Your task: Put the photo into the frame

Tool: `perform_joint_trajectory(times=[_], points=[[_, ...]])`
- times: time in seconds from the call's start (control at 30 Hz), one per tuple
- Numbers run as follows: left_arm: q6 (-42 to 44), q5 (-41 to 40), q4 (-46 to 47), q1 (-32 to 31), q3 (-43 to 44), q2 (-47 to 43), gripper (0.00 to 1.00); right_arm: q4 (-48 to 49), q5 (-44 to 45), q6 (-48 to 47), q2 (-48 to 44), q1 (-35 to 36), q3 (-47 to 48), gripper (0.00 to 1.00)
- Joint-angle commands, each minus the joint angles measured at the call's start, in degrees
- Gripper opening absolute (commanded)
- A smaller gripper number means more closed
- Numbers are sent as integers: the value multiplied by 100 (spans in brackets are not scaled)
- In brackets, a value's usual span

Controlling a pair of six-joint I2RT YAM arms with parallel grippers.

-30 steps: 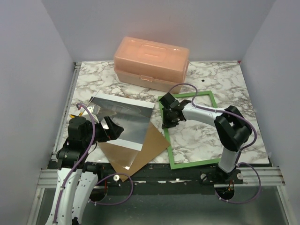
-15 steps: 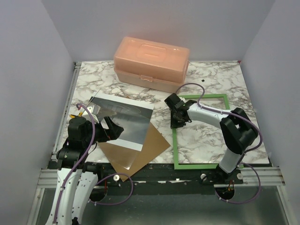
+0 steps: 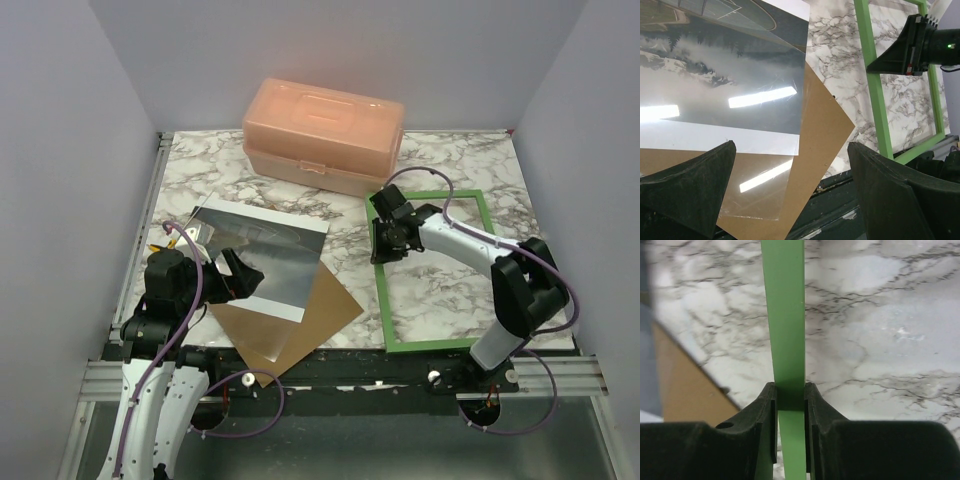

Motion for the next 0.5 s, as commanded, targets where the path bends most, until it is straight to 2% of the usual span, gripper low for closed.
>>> perform_joint_trajectory(times=[0.0, 0.17, 0.33, 0.37, 0.47], points=[[-25, -85, 66, 21, -47, -16, 98, 410, -1065, -91, -439, 64, 89, 1], [-25, -73, 66, 16, -52, -2, 98, 502, -1198, 76, -128, 396, 254, 1], [-25, -90, 66, 22, -52, -28, 98, 271, -626, 101, 294, 944, 554, 3], [-25, -88, 66, 20, -52, -27, 98, 210, -514, 123, 331, 1013, 583, 6], [-25, -88, 61, 17, -48, -31, 98, 189, -140, 149, 288, 1180, 530, 35]])
